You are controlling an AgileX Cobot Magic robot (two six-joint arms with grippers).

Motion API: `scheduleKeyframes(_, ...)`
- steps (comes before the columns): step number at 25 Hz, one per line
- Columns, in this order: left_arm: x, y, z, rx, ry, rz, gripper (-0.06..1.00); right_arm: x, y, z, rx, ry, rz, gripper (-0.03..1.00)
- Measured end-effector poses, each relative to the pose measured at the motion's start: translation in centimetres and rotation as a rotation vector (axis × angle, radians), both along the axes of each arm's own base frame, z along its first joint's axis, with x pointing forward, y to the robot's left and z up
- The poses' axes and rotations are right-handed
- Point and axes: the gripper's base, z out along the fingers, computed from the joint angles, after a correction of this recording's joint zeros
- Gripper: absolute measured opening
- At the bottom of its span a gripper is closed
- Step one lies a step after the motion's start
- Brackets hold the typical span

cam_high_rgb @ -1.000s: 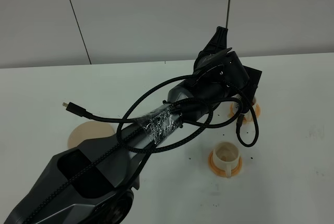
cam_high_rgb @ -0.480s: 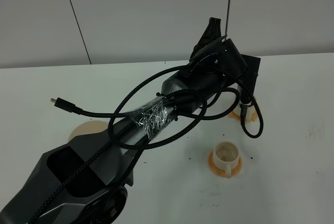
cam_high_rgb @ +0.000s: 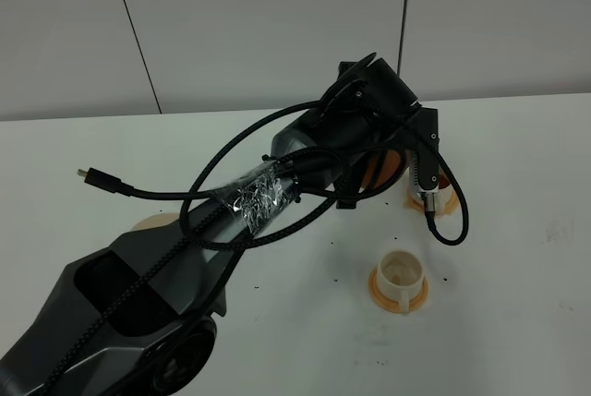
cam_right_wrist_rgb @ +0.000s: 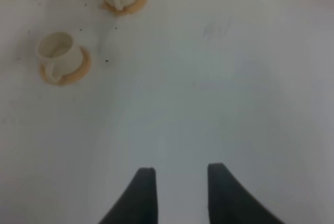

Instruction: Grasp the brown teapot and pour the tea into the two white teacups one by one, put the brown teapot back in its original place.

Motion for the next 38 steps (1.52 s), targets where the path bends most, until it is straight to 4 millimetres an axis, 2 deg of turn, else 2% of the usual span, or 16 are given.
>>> scheduleKeyframes(7, 0.3, 1.2, -0.1, -0.087, 0.117, 0.072, 0.16, 0.0, 0.0, 0.0, 0.0, 0.0, 0.0, 0.24)
scheduleKeyframes(14, 1.2, 1.7, 3.7, -0.315, 0.098, 0.121, 0.16, 0.0, 0.0, 0.0, 0.0, 0.0, 0.0, 0.24)
scheduleKeyframes(17, 1.2, 1.9, 4.5, -0.352, 0.093, 0.128, 0.16, 0.0, 0.0, 0.0, 0.0, 0.0, 0.0, 0.24)
scheduleKeyframes(34, 0.9, 1.4, 4.2, -0.493, 0.191, 0.182, 0.16, 0.0, 0.0, 0.0, 0.0, 0.0, 0.0, 0.24)
scheduleKeyframes(38, 1.0, 1.6, 4.2, -0.48, 0.174, 0.193, 0.16, 0.0, 0.0, 0.0, 0.0, 0.0, 0.0, 0.24)
